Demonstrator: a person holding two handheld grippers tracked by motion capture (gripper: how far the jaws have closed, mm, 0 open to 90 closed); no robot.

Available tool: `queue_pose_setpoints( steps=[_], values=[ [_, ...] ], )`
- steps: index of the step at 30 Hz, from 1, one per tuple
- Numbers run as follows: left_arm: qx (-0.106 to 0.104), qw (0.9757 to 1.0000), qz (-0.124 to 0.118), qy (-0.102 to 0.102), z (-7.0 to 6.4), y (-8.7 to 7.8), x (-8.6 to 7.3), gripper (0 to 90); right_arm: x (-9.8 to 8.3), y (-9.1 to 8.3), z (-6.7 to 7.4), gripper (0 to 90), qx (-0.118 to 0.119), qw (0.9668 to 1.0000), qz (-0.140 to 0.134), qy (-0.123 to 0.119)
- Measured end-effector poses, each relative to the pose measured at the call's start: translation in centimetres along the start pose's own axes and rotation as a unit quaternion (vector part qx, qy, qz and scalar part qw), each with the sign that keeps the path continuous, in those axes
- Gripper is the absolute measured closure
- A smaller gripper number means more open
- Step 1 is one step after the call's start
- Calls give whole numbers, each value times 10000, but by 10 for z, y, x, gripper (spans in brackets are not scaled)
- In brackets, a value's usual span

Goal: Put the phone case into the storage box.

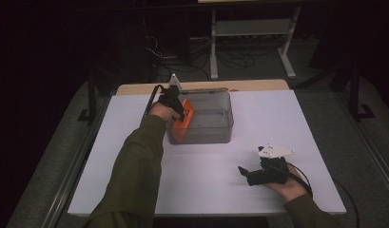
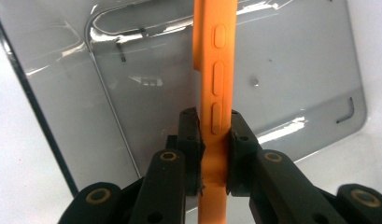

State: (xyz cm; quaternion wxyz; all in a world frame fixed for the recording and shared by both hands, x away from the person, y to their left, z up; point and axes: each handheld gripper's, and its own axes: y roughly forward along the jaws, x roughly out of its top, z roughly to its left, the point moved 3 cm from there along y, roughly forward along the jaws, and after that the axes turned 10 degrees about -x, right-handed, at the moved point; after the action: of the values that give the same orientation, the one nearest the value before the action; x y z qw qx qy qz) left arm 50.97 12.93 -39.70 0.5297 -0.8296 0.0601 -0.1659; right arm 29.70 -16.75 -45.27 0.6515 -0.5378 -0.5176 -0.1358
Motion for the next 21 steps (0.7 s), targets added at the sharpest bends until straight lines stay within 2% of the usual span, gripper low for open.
queue_pose_setpoints(
  steps=[10, 14, 21],
  values=[
    [149, 9998, -48, -155, 0, 0, 0, 786, 0, 0, 0, 0, 13, 10000, 5, -2],
    [220, 9997, -3, -145, 0, 0, 0, 784, 0, 0, 0, 0, 14, 10000, 5, 2],
    [314, 9993, -59, -177, 0, -1, 0, 784, 0, 0, 0, 0, 17, 10000, 9, -1]
  ],
)
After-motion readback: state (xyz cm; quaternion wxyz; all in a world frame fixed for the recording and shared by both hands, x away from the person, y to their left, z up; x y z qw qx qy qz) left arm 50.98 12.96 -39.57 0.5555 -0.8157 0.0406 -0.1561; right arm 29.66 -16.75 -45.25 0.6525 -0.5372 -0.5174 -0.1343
